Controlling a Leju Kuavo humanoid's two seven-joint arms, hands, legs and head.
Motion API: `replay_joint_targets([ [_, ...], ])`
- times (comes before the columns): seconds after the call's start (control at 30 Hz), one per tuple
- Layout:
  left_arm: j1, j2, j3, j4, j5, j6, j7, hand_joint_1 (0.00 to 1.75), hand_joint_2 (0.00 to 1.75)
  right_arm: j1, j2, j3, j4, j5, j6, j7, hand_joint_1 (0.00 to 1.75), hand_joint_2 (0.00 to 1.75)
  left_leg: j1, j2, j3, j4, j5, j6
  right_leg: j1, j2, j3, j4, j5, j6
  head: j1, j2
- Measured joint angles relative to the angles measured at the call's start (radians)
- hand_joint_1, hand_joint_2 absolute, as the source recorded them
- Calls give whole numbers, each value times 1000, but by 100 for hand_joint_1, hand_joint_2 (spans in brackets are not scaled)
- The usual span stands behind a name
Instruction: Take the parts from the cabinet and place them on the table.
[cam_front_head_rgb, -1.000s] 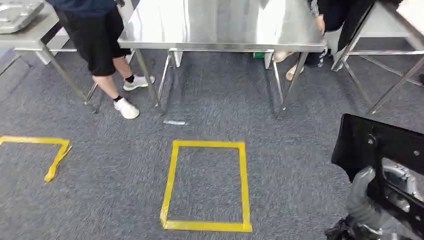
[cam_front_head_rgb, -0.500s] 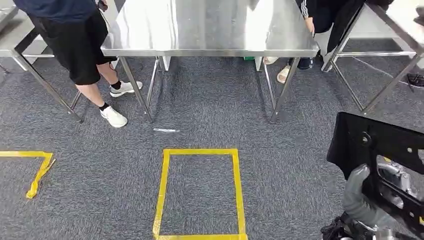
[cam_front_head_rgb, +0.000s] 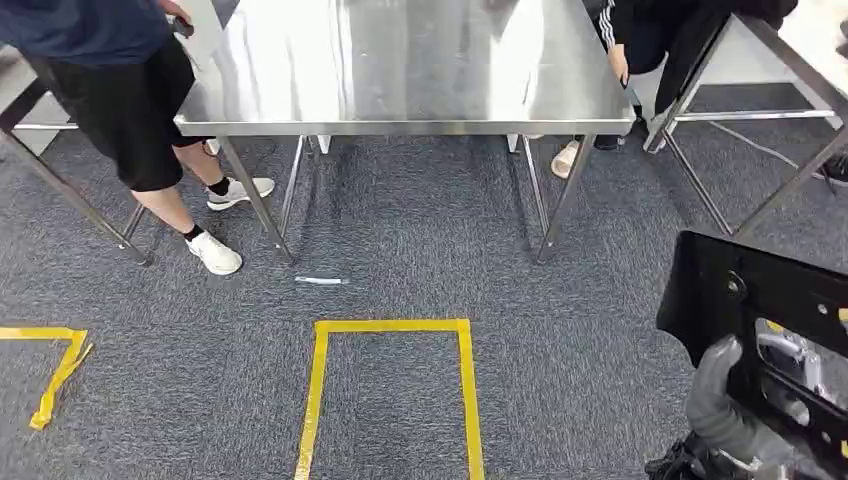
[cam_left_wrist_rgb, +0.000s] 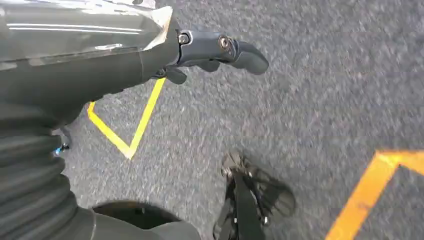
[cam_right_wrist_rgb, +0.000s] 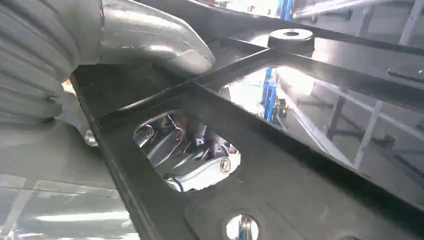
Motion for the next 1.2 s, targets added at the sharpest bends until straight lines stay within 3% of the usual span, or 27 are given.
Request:
replay_joint_targets([
  [0.07,-1,-1,-2,0,-1,0,0,0,175,-2,1,0,0,1,0,0,175,175,0,6,-91,131,3,-5,2,-2,25,-5,-19,-20,-1,0],
  [0.13,1,-2,-2,0,-1,0,0,0,175,-1,2,0,0,2,0,0,175,175,0,9,-186,211,-76,-10,3,1,48,-6,-41,-24,0,0],
  [0.17,3,-2,-2,0,-1,0,0,0,175,-1,3,0,0,2,0,0,175,175,0,9,-218,214,-112,-10,4,4,63,-6,-55,-24,0,0],
  [0.23,5,-2,-2,0,-1,0,0,0,175,-1,3,0,0,2,0,0,175,175,0,8,-241,160,-109,-6,3,10,98,-6,-81,-22,-1,0],
  [0.27,5,0,-2,0,-1,0,0,0,175,-1,4,0,0,2,0,0,175,175,-1,9,-236,95,-57,0,3,10,119,-7,-97,-20,0,0],
  [0.3,6,0,-2,0,-1,0,0,0,175,-1,4,0,0,1,0,0,175,175,-3,9,-226,19,30,9,3,10,127,-9,-114,-16,-1,0],
  [0.33,9,3,-2,0,-1,0,0,0,175,-2,5,0,0,2,0,0,175,175,-9,12,-225,-44,147,21,2,11,137,-10,-127,-13,-1,0],
  [0.4,10,3,-2,0,0,0,0,0,175,-1,5,2,0,1,0,0,175,175,-18,10,-204,-47,142,19,8,16,157,-33,-146,4,-5,0],
  [0.43,9,1,-2,0,0,0,0,0,175,-1,5,1,0,1,0,0,175,175,-19,6,-197,-66,137,27,8,17,183,-28,-131,18,-5,0],
  [0.47,10,1,-3,0,-1,0,0,0,175,-1,5,1,-2,2,0,0,175,175,-18,7,-177,-74,131,36,12,17,185,-30,-114,33,-6,0],
  [0.5,9,0,-3,0,-3,1,0,0,175,-2,4,1,-3,0,1,0,175,175,-12,3,-156,-86,132,40,12,16,168,-3,-109,35,-6,0],
  [0.57,9,2,-4,0,-5,1,0,0,175,-1,3,2,-3,-1,5,0,175,175,-15,2,-118,-97,112,51,13,11,93,136,-91,31,-3,0],
  [0.63,9,1,-5,0,-5,0,0,0,175,7,3,1,-3,-6,7,0,175,175,-15,-3,-90,-98,85,54,18,11,-10,239,-148,16,-1,0],
  [0.67,11,0,-6,0,-5,0,0,0,175,11,2,1,-3,-8,8,0,175,175,-16,-6,-72,-98,70,55,20,11,-45,250,-200,0,-2,0],
  [0.7,12,-1,-6,0,-5,0,-1,0,175,14,2,1,-3,-11,10,-1,175,175,-18,-8,-50,-98,52,56,21,11,-69,237,-242,-3,-1,0],
  [0.73,13,-2,-6,0,-3,2,-2,0,175,16,2,1,-2,-13,12,-2,175,175,-19,-11,-27,-99,35,57,21,11,-80,201,-246,3,-2,0],
  [0.77,13,-2,-6,0,1,5,-3,0,175,17,2,1,-2,-14,16,-2,175,175,-19,-12,-3,-99,19,56,21,11,-80,148,-222,11,-2,0],
  [0.8,13,-3,-6,0,4,11,-3,0,175,17,2,0,0,-15,17,-2,175,175,-20,-12,18,-100,2,55,21,10,-76,78,-149,35,-1,0],
  [0.83,13,-5,-6,0,4,17,-4,0,175,17,0,0,2,-16,18,-2,175,175,-18,-13,24,-102,-11,53,21,6,-71,33,-33,53,-1,0],
  [0.87,12,-5,-6,0,5,18,-4,0,175,18,-1,-1,4,-17,18,-2,175,175,-22,-15,42,-99,-34,49,22,-6,-60,1,13,51,-7,0],
  [0.93,10,-11,-6,0,5,19,-6,0,175,15,-3,-1,5,-16,21,-2,175,175,-19,-13,88,-103,-37,32,38,-7,-32,-9,-2,13,-5,0],
  [0.97,9,-14,-6,0,5,18,-7,0,175,9,-3,-1,5,-16,23,-2,175,175,-17,-8,91,-95,-29,29,36,-2,-18,-18,5,-1,-1,0],
  [1.0,4,-13,-6,0,5,16,-8,0,175,7,-2,-1,5,-16,26,-2,175,175,-17,-4,85,-77,-33,27,18,1,18,-30,27,-17,-3,0],
  [1.03,1,-17,-6,1,5,16,-8,0,175,6,-3,-2,4,-15,28,-2,175,175,-18,1,73,-34,-31,24,21,-5,26,-35,21,-29,-3,0],
  [1.1,-6,-18,-7,2,6,16,-10,0,175,1,-3,-2,5,-14,32,-2,175,175,-10,4,-15,93,-68,11,17,-7,47,-36,4,-44,-13,0],
  [1.17,-1,-18,-7,2,7,16,-10,0,175,0,-2,-2,8,-13,37,-2,175,175,-1,7,-95,174,-140,-1,14,-5,62,-40,-14,-40,-15,0],
  [1.2,0,-17,-7,1,7,16,-10,0,175,0,-2,-2,11,-14,38,-2,175,175,4,8,-117,170,-140,-3,12,-3,72,-39,-22,-36,-13,0],
])
